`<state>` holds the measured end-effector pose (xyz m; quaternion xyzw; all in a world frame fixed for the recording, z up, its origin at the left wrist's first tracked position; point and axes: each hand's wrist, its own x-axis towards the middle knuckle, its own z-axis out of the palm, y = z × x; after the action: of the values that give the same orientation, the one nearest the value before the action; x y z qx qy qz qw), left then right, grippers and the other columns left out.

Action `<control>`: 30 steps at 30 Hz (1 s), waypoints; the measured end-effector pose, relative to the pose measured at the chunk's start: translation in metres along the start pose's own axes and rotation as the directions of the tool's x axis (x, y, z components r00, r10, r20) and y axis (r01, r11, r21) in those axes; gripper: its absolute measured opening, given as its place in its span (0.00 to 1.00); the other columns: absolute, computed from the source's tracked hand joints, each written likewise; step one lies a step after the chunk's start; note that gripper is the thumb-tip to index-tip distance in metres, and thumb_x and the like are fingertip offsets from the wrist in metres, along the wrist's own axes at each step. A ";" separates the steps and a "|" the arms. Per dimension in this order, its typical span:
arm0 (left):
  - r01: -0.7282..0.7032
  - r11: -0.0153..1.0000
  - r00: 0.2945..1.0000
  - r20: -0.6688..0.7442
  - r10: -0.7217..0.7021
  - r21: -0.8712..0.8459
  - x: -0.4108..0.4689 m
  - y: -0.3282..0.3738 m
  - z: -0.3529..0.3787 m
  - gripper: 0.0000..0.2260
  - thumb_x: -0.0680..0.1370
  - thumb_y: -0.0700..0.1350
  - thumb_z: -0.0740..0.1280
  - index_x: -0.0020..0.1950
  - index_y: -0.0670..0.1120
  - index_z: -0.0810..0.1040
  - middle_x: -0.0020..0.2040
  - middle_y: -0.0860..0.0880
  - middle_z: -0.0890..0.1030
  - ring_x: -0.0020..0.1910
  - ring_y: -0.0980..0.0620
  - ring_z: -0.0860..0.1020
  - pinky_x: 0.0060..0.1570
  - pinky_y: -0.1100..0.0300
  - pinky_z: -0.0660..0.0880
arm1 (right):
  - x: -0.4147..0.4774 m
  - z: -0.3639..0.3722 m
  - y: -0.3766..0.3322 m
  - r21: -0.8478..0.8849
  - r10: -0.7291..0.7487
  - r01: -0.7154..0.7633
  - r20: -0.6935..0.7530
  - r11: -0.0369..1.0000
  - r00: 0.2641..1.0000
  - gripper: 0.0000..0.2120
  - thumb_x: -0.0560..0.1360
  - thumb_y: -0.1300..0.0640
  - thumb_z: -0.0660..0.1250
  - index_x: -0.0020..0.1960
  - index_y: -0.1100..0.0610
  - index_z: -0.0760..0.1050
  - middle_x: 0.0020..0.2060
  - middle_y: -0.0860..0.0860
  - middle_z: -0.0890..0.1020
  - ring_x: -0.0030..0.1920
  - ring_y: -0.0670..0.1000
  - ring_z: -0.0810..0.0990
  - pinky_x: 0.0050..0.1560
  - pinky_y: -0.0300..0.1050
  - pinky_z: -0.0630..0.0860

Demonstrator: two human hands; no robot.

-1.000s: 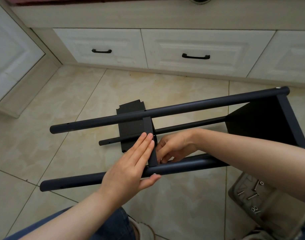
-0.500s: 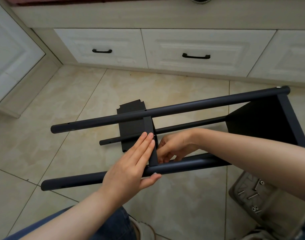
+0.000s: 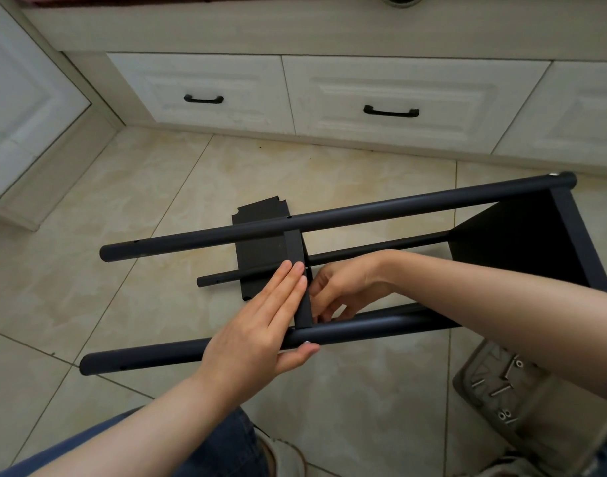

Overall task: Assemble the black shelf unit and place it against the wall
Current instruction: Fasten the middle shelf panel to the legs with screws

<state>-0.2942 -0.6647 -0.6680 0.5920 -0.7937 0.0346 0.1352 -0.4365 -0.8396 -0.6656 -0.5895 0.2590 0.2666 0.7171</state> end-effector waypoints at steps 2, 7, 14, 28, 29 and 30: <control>-0.001 1.000 1.000 -0.005 0.001 -0.004 0.000 0.000 0.000 0.34 0.81 0.59 0.62 0.76 0.35 0.66 0.79 0.40 0.64 0.80 0.46 0.61 0.73 0.51 0.68 | 0.001 0.001 0.002 0.006 -0.001 0.002 -0.009 1.000 1.000 0.06 0.79 0.62 0.65 0.51 0.60 0.81 0.43 0.54 0.82 0.48 0.52 0.78 0.59 0.50 0.76; -0.015 1.000 1.000 -0.025 0.014 -0.023 0.002 -0.002 0.002 0.34 0.80 0.59 0.63 0.76 0.35 0.65 0.79 0.40 0.64 0.80 0.46 0.60 0.73 0.51 0.68 | -0.001 0.003 -0.004 -0.048 0.028 -0.029 -0.021 0.998 0.999 0.08 0.80 0.60 0.64 0.53 0.62 0.80 0.43 0.54 0.82 0.45 0.50 0.80 0.57 0.49 0.77; 0.012 0.999 0.999 -0.034 -0.013 -0.031 0.008 -0.006 0.002 0.35 0.79 0.60 0.62 0.77 0.37 0.64 0.79 0.42 0.64 0.79 0.46 0.61 0.73 0.48 0.68 | -0.023 0.013 -0.006 -0.089 -0.002 -0.011 -0.149 0.996 0.989 0.12 0.81 0.56 0.63 0.59 0.62 0.78 0.48 0.54 0.79 0.48 0.51 0.77 0.51 0.47 0.74; 0.584 0.291 0.447 0.001 -0.894 -0.757 -0.018 0.080 -0.027 0.05 0.76 0.38 0.73 0.43 0.48 0.84 0.38 0.54 0.85 0.43 0.59 0.83 0.47 0.63 0.79 | -0.078 0.053 -0.022 -0.715 -0.130 -0.179 -0.355 0.676 0.926 0.19 0.79 0.55 0.67 0.69 0.55 0.74 0.61 0.50 0.81 0.57 0.51 0.79 0.63 0.48 0.75; 0.590 0.120 0.370 0.135 -0.919 -0.798 -0.019 0.081 -0.025 0.04 0.77 0.39 0.72 0.44 0.46 0.84 0.38 0.52 0.85 0.42 0.56 0.84 0.48 0.60 0.79 | -0.080 0.054 -0.022 -0.732 -0.130 -0.198 -0.365 0.652 0.922 0.19 0.79 0.55 0.67 0.69 0.55 0.75 0.60 0.51 0.81 0.57 0.52 0.79 0.62 0.48 0.76; 0.560 -0.057 0.301 0.267 -0.916 -0.826 -0.019 0.081 -0.024 0.03 0.78 0.40 0.72 0.45 0.43 0.84 0.38 0.49 0.86 0.44 0.53 0.85 0.49 0.59 0.81 | -0.081 0.056 -0.022 -0.744 -0.128 -0.214 -0.374 0.633 0.919 0.19 0.79 0.56 0.67 0.69 0.55 0.75 0.60 0.52 0.81 0.56 0.52 0.79 0.62 0.49 0.76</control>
<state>-0.3618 -0.6181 -0.6411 0.7651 -0.1823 -0.3081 0.5353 -0.4772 -0.7945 -0.5851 -0.8732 0.2721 0.2453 0.3213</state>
